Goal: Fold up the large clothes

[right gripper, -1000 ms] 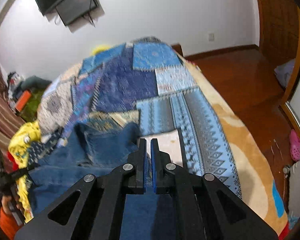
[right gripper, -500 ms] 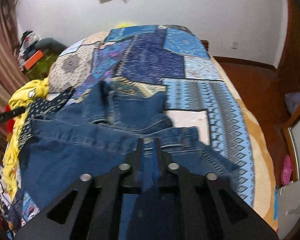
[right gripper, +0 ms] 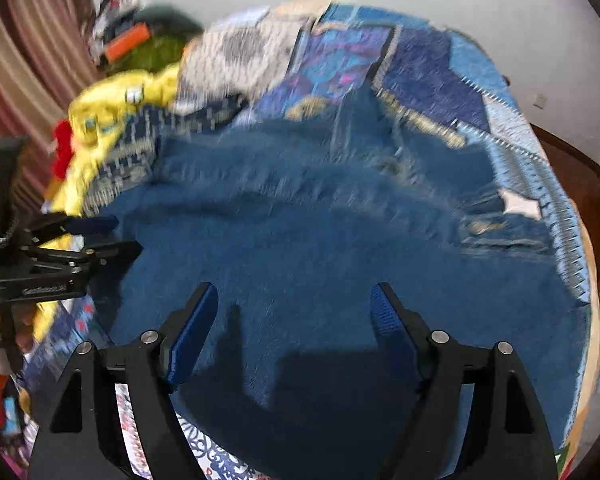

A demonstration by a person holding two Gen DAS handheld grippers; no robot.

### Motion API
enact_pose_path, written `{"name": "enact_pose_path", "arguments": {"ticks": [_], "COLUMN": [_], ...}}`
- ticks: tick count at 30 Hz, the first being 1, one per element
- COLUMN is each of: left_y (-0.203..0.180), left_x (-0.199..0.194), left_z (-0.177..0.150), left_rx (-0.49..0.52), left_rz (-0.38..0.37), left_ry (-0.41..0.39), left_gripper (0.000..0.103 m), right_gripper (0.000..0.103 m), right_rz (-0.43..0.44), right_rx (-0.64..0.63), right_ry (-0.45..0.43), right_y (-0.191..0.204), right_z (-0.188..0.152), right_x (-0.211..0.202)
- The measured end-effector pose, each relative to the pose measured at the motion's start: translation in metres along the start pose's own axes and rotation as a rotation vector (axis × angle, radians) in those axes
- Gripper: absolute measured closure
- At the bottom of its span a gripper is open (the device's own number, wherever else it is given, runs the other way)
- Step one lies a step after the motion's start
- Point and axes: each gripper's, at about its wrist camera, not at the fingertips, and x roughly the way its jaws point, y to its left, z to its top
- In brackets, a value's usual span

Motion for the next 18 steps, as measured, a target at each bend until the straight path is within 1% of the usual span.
{"name": "enact_pose_path", "arguments": {"ticks": [1, 2, 3, 4, 5, 8, 11, 14, 15, 18], "left_y": [0.001, 0.002, 0.003, 0.003, 0.004, 0.009, 0.019, 0.029, 0.033, 0.04], "left_x": [-0.002, -0.004, -0.005, -0.007, -0.008, -0.012, -0.015, -0.015, -0.015, -0.019], "left_z": [-0.007, -0.01, -0.014, -0.019, -0.022, -0.029, -0.036, -0.046, -0.049, -0.057], "left_rx": [0.002, 0.003, 0.007, 0.013, 0.014, -0.002, -0.045, -0.096, -0.112, -0.154], "left_rz": [0.005, 0.012, 0.026, 0.028, 0.028, 0.043, 0.066, 0.062, 0.059, 0.053], "left_ry": [-0.015, -0.021, -0.025, -0.028, -0.032, -0.045, -0.043, -0.023, -0.019, -0.015], "left_gripper": [0.032, 0.027, 0.023, 0.023, 0.022, 0.013, 0.012, 0.012, 0.012, 0.012], "right_gripper": [0.027, 0.027, 0.026, 0.021, 0.019, 0.017, 0.013, 0.012, 0.012, 0.012], "right_rz": [-0.011, -0.026, -0.045, -0.058, -0.07, -0.068, -0.044, -0.1, -0.105, -0.164], "right_rx": [-0.014, -0.018, -0.027, -0.036, -0.04, -0.02, 0.018, 0.034, 0.041, 0.084], "right_ry": [0.036, 0.052, 0.061, 0.057, 0.049, 0.052, 0.051, 0.045, 0.043, 0.049], "right_y": [0.003, 0.005, 0.006, 0.007, 0.006, -0.006, -0.018, -0.031, -0.037, -0.06], "right_z": [-0.003, -0.005, -0.008, -0.01, -0.012, -0.016, -0.024, -0.035, -0.039, -0.052], "right_x": [0.01, 0.014, 0.018, 0.02, 0.019, 0.012, 0.003, -0.009, -0.013, -0.025]}}
